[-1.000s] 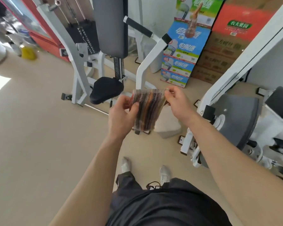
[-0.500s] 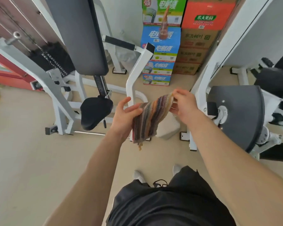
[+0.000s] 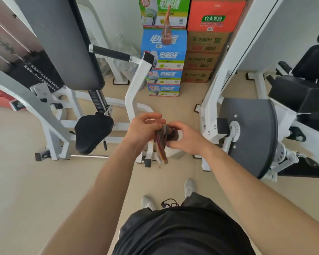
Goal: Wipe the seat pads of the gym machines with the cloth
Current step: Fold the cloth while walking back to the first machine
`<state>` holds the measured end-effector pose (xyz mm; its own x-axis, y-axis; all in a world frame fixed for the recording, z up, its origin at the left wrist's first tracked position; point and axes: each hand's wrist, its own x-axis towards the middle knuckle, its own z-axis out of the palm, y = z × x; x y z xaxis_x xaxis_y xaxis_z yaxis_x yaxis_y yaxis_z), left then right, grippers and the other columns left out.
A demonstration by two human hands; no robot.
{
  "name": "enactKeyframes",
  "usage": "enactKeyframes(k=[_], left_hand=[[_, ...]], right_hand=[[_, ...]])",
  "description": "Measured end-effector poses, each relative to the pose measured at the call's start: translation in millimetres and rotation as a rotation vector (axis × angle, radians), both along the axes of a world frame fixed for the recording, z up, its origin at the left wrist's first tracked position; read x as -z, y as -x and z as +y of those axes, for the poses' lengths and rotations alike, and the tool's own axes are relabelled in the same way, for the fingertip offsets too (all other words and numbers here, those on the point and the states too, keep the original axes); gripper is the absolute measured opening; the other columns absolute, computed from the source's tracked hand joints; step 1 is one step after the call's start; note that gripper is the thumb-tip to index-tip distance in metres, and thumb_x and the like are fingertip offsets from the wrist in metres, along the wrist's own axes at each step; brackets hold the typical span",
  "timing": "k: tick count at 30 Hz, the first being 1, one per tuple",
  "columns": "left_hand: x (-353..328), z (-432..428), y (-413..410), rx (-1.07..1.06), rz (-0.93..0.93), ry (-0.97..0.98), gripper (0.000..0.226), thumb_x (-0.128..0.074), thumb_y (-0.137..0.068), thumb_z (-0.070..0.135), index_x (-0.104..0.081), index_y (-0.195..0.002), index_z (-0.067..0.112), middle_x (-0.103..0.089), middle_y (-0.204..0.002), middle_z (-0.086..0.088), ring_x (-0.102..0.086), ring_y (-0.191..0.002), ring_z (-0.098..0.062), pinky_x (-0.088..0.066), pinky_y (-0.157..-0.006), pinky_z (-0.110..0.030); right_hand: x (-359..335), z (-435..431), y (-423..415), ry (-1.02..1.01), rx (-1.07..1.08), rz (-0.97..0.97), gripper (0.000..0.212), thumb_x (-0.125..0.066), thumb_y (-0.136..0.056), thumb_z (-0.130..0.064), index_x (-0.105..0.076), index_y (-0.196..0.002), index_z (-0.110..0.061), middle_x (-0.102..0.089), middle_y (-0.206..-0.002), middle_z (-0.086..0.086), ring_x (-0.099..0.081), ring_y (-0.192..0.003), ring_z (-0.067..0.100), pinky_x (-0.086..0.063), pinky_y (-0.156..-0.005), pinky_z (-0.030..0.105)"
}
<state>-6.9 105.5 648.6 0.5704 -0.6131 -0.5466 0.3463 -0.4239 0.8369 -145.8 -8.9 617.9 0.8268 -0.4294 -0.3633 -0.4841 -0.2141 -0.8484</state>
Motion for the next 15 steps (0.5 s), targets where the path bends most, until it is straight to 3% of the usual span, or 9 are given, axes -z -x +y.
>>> enactKeyframes(k=[3,5,8,11,13,15], left_hand=[[2.5,-6.2,-2.3,0.089,0.093,-0.03,0.039,-0.07,-0.084,-0.006,-0.067,-0.119,0.01,-0.076,-0.111,-0.008,-0.072,-0.106,-0.027,-0.059,-0.09,-0.034],[3.6,-10.1,-2.5,0.189,0.002,-0.105,0.043,-0.072,-0.082,-0.006,-0.068,-0.119,0.014,-0.076,-0.111,-0.006,-0.072,-0.105,-0.023,-0.058,-0.085,-0.03],[7.9,-15.8,-3.4,0.379,-0.239,-0.259,0.045,-0.074,-0.077,-0.002,-0.069,-0.116,0.02,-0.075,-0.111,0.002,-0.07,-0.101,-0.017,-0.057,-0.075,-0.02],[14.2,-17.9,0.6,0.62,-0.499,-0.411,0.047,-0.082,-0.072,0.009,-0.07,-0.116,0.022,-0.071,-0.107,0.007,-0.067,-0.095,-0.015,-0.051,-0.076,-0.02],[19.7,-17.6,5.2,0.767,-0.642,-0.448,0.04,-0.08,-0.074,0.013,-0.071,-0.111,0.021,-0.069,-0.1,0.003,-0.064,-0.091,-0.017,-0.048,-0.075,-0.024],[26.4,-17.9,7.2,0.869,-0.73,-0.451,0.025,-0.077,-0.076,0.019,-0.072,-0.1,0.018,-0.07,-0.091,-0.001,-0.063,-0.085,-0.021,-0.048,-0.069,-0.029]], right_hand=[[14.7,-8.0,-0.1,0.103,-0.073,0.043,0.052,-0.085,-0.068,-0.019,-0.066,-0.116,-0.024,-0.068,-0.112,-0.003,-0.063,-0.104,0.017,-0.051,-0.09,0.034],[27.5,-16.3,1.4,0.138,-0.089,0.1,0.038,-0.082,-0.074,-0.02,-0.067,-0.107,-0.027,-0.07,-0.104,-0.004,-0.065,-0.1,0.02,-0.053,-0.09,0.041],[37.5,-31.7,5.5,0.024,-0.129,0.155,0.023,-0.077,-0.081,-0.008,-0.072,-0.092,-0.028,-0.077,-0.094,-0.001,-0.072,-0.092,0.021,-0.057,-0.09,0.043],[36.2,-47.5,6.0,-0.12,-0.158,0.171,0.033,-0.059,-0.083,0.011,-0.073,-0.096,-0.016,-0.077,-0.096,0.008,-0.073,-0.088,0.023,-0.058,-0.081,0.022],[27.3,-55.3,4.4,-0.187,-0.117,0.171,0.032,-0.051,-0.085,0.011,-0.073,-0.098,-0.009,-0.07,-0.091,0.007,-0.064,-0.081,0.014,-0.047,-0.067,0.006],[26.7,-60.9,5.6,-0.28,0.001,0.149,0.026,-0.049,-0.084,0.0,-0.072,-0.096,0.0,-0.065,-0.083,0.005,-0.056,-0.077,0.013,-0.045,-0.062,0.01]])
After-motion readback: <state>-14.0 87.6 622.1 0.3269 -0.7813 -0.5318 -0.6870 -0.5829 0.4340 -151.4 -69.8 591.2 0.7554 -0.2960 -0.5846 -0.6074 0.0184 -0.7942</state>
